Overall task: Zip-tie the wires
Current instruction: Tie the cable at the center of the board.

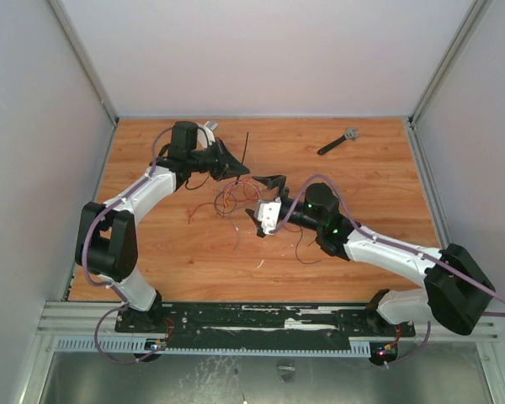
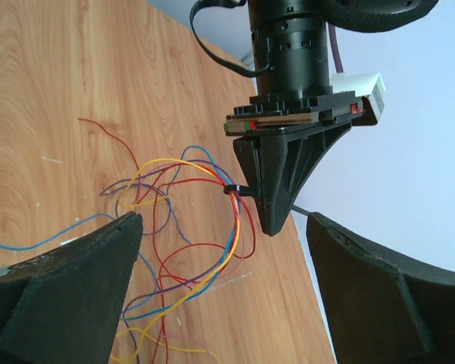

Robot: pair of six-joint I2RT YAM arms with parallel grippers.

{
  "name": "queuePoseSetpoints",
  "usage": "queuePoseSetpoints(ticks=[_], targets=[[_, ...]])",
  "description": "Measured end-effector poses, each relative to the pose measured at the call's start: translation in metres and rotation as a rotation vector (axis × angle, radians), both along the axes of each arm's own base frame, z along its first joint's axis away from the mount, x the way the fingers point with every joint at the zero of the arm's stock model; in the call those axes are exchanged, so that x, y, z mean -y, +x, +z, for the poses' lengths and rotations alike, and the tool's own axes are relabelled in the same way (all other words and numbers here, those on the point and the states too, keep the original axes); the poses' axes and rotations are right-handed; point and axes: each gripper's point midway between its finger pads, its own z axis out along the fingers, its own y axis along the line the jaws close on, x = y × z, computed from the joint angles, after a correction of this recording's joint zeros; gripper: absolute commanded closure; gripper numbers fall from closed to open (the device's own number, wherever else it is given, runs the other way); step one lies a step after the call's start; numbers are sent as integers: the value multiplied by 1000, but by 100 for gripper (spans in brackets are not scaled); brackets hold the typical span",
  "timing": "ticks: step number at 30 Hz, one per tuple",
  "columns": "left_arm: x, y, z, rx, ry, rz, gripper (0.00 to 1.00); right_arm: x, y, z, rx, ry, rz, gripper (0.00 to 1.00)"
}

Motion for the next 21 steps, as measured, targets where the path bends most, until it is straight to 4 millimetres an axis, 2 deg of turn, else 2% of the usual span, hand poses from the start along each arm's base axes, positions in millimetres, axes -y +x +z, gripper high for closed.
queuePoseSetpoints(ticks=[13, 21], targets=[[-1, 1, 0, 14, 8, -3, 100, 8, -15, 11, -128, 113, 85, 8], [-3, 4, -2, 30, 24, 6, 100, 31, -10, 24, -209, 194, 82, 9]])
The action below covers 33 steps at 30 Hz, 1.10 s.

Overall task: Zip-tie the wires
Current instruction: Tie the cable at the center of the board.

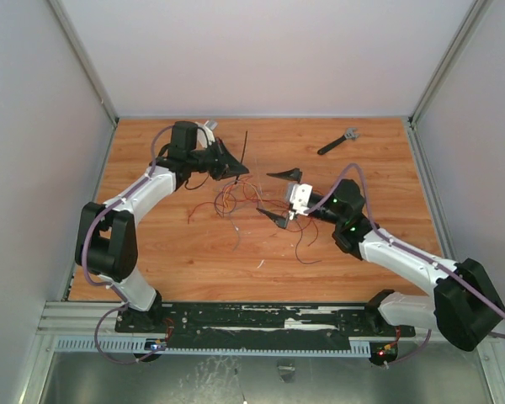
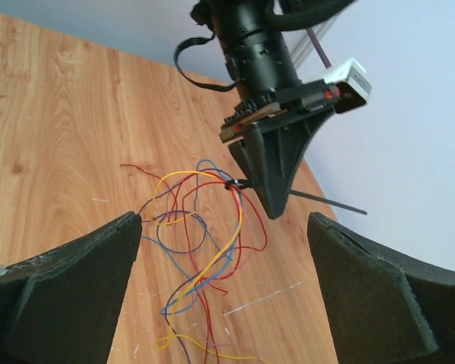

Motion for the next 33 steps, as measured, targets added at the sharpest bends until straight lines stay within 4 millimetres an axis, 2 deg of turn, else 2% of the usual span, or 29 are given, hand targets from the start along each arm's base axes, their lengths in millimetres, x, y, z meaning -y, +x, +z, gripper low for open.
queuePoseSetpoints(ticks=[6, 12, 15, 25, 33], targets=[[-4, 3, 8, 42, 11, 16, 100, 18, 10, 3, -143, 63, -24, 10], [-6, 3, 41, 158, -27, 40, 100, 21, 8, 4, -299, 122, -5, 14], [-7, 1, 50, 191, -50, 51, 100, 19, 9, 4, -382, 143, 12, 16], [-7, 2, 49, 196, -62, 64, 100, 21, 43, 21, -558, 207, -22, 29], [-9, -4, 65, 231, -76, 66, 100, 14, 52, 17, -634, 204, -7, 30]])
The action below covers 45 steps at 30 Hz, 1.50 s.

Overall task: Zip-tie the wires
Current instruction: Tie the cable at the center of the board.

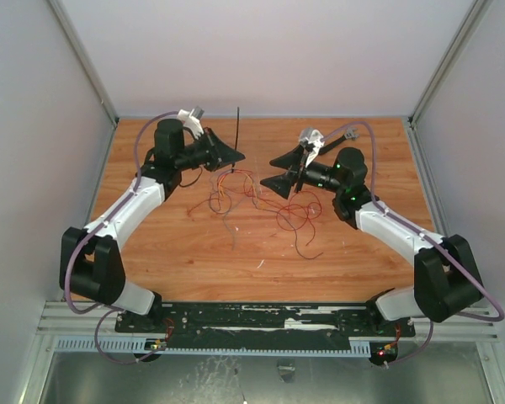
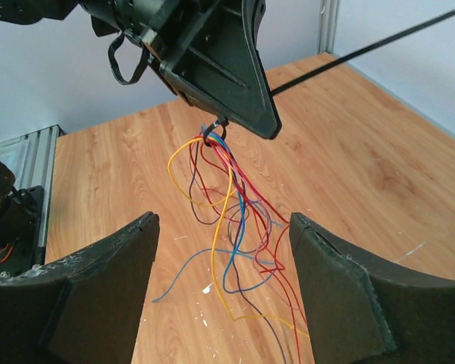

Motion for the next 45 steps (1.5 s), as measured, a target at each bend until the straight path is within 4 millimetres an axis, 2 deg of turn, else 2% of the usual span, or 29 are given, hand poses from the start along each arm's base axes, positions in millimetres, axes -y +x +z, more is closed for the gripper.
queuePoseSetpoints(ticks=[5, 13, 18, 24, 35, 45], targets=[[-3, -3, 12, 29, -9, 6, 100, -5, 3, -5, -22, -5, 25, 33], [-5, -9, 26, 56, -22, 8, 100, -15, 13, -3, -18, -8, 66, 38], [-7, -13, 37, 82, -28, 10, 100, -15, 15, -4, -24, -16, 73, 38], [-13, -9, 48, 109, -29, 27, 100, -12, 17, -7, -29, -27, 66, 41], [-18, -7, 49, 108, -25, 43, 100, -12, 11, -9, -77, -18, 98, 54], [-19, -7, 47, 102, -20, 46, 100, -22, 12, -34, -155, -36, 122, 55]])
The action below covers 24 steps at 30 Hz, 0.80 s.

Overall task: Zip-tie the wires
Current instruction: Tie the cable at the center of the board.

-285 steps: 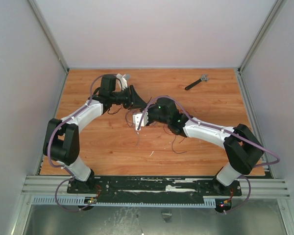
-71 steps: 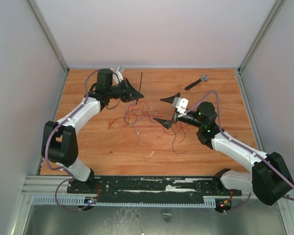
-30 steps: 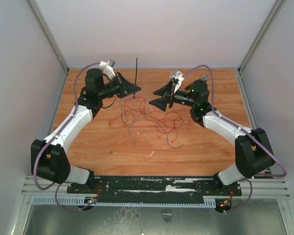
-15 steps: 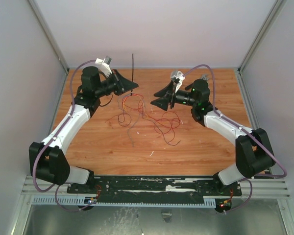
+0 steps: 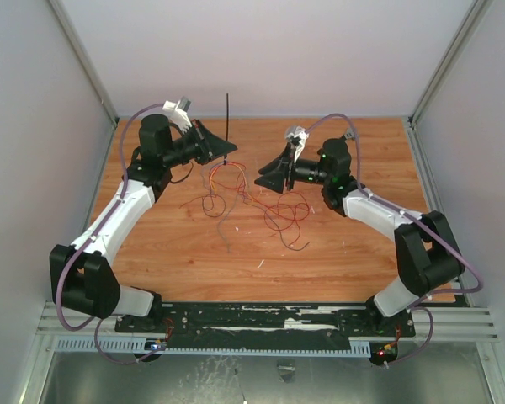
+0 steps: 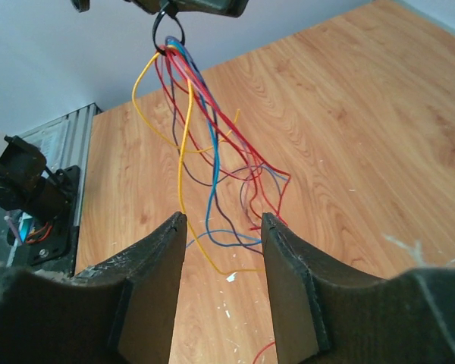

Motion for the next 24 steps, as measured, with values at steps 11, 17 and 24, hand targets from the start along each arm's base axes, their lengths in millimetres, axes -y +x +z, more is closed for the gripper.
queuePoseSetpoints(ticks=[11, 17, 24], targets=[[0, 0, 0, 2, 2, 0, 100, -17, -9, -5, -22, -3, 55, 61], [0, -1, 0, 1, 3, -1, 100, -21, -7, -6, -22, -3, 58, 64], [-1, -2, 1, 3, 2, -1, 100, -27, -7, -9, -27, -7, 68, 65]])
